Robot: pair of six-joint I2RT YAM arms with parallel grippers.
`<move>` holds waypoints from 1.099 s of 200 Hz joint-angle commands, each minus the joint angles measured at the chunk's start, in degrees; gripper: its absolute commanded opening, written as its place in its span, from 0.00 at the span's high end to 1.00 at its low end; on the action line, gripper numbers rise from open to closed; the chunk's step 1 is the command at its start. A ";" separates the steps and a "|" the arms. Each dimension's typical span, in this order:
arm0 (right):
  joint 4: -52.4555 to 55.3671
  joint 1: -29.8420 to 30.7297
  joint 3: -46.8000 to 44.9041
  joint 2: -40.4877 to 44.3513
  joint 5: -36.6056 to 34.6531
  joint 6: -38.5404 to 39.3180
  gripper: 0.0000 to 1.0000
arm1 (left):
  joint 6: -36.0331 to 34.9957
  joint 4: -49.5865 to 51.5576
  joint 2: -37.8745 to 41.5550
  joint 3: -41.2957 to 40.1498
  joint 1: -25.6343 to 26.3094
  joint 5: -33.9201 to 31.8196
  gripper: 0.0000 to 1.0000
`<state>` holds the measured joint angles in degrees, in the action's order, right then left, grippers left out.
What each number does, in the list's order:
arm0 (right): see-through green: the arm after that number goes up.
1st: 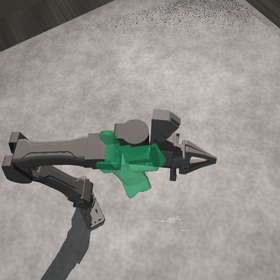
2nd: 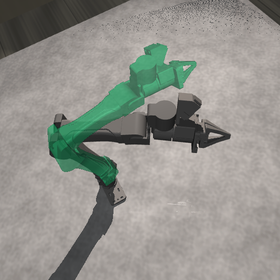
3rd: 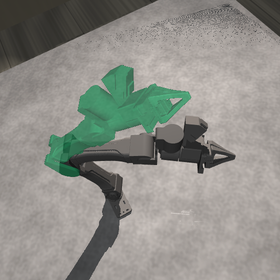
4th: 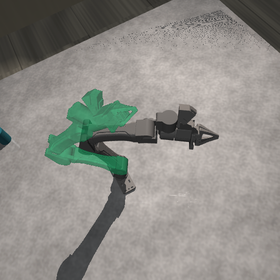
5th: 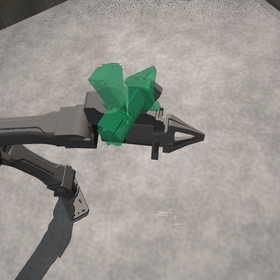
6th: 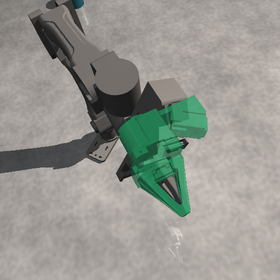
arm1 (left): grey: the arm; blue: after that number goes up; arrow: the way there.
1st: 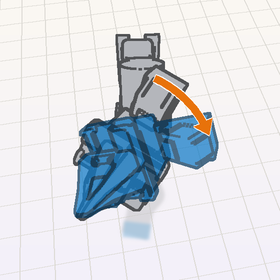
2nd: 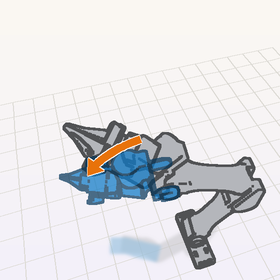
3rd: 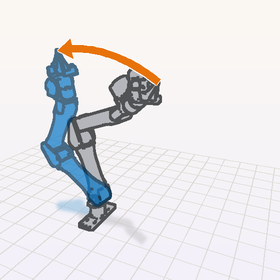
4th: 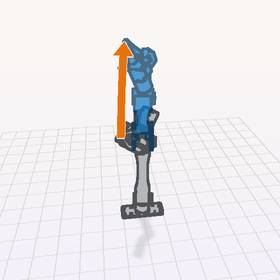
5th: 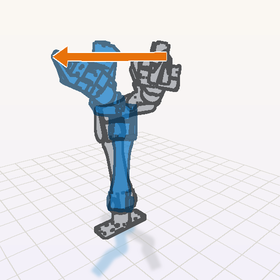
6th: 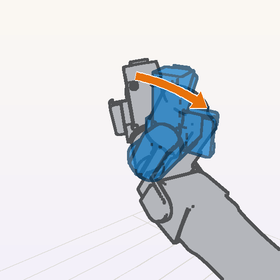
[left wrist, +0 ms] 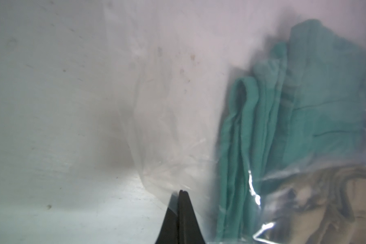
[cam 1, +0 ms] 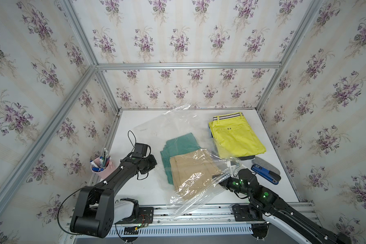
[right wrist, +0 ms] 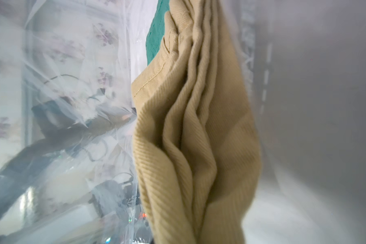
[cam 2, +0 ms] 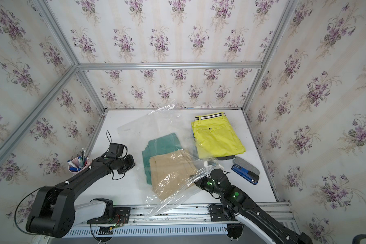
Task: Take the trousers out of the vacuum bag
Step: Adjust the vacuum bag at the center of the board.
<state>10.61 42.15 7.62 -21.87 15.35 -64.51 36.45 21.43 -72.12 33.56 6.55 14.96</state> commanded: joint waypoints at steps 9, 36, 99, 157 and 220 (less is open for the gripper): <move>14.51 0.04 0.76 5.58 -2.17 0.90 1.00 | -2.32 -1.66 -3.46 2.97 -1.76 -3.07 1.00; 19.79 0.04 1.26 10.13 -2.25 1.47 1.00 | -3.54 -2.53 -6.92 5.88 -2.81 -0.21 1.00; 15.45 0.03 -2.66 10.43 -3.59 -0.23 1.00 | -7.03 3.16 4.13 8.63 -1.17 13.90 0.00; 11.93 0.04 -2.96 6.81 -4.47 0.49 1.00 | -7.52 14.62 13.41 15.52 5.91 7.34 0.00; 12.04 0.04 -2.09 6.96 -5.76 0.89 1.00 | -1.72 19.13 -5.56 27.01 18.14 -7.79 0.00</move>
<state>17.87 42.19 6.22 -15.66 11.35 -64.29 31.53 38.13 -72.34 58.19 22.46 14.57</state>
